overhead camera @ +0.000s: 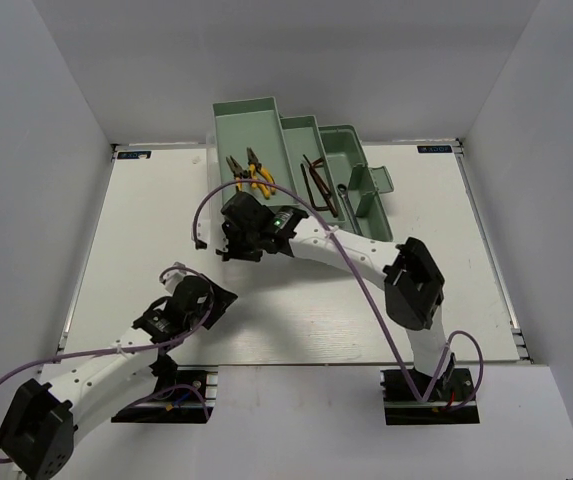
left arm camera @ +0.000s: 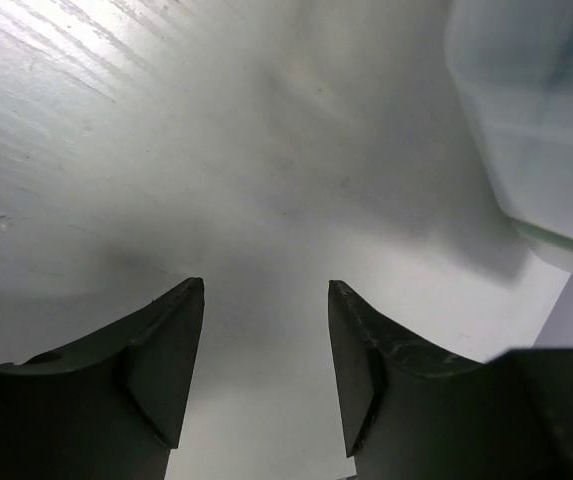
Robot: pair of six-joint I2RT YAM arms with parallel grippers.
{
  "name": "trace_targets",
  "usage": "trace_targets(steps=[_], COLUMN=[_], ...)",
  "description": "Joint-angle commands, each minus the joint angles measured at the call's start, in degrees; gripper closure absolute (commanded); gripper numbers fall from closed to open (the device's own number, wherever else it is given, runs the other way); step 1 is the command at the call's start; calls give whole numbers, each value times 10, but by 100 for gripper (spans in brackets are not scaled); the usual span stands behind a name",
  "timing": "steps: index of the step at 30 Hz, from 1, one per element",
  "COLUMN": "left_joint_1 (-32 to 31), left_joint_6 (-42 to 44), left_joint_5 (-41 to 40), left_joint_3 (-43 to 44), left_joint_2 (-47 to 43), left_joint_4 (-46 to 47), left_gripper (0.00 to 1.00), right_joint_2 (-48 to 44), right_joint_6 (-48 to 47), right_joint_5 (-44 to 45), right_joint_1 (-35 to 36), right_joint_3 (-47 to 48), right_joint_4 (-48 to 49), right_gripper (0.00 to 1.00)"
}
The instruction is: Sort the tools into containers
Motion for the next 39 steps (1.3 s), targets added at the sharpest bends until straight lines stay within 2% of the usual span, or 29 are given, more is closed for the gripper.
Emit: trace_targets(steps=[1,7,13,16,21,25,30,34,38,39], left_joint_1=[2,13,32,45,70,100,140,158,170,170], left_joint_6=[-6,-34,-75,-75,-32,3,15,87,106,106], left_joint_5=[-13,-31,-114,-120,-126,-80,-1,83,120,121], left_joint_3=[5,-39,-34,-45,-37,51,93,149,163,170], left_joint_2=[5,-18,-20,-1,81,198,309,365,365,365], left_joint_4=[32,62,1,60,242,312,429,490,508,508], left_gripper=[38,38,38,38,37,37,38,38,38,38], right_joint_2=[-126,-146,-162,-170,-182,-190,-208,-213,-218,-217], right_joint_6=[-9,4,15,23,29,34,41,49,52,51], right_joint_5=[48,42,35,27,23,4,-2,-13,-23,-30], right_joint_1=[1,-9,-19,-23,-27,-30,-32,-37,-37,-38], right_joint_3=[49,61,33,30,18,-1,-25,-39,-47,-47], right_joint_4=[83,74,76,71,66,64,64,62,58,56], right_gripper=[100,100,100,100,100,100,100,100,100,85])
